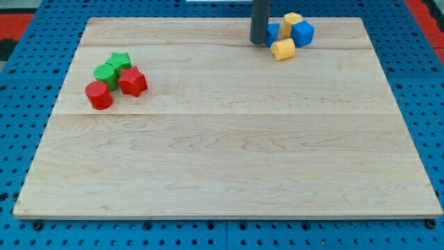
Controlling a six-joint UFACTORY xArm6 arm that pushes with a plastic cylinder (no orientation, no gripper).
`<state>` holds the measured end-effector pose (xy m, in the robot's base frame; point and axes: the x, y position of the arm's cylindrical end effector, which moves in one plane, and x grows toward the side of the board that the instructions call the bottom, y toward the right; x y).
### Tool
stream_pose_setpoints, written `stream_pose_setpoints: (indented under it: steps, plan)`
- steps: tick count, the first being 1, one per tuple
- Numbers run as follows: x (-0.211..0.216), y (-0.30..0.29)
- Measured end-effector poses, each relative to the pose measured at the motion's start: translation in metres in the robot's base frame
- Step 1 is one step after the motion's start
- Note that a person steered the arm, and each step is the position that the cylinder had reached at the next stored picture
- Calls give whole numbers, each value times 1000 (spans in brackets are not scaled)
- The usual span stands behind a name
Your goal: Separate the blue cube grom group of blocks
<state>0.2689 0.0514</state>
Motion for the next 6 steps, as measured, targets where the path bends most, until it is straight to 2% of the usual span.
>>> stream_pose_setpoints:
  steps: [1,2,3,4,5,6]
  plan:
    - [74,-53]
    - [157,-30]
    - [174,20]
    - [157,59]
    - [114,112]
    - [59,199]
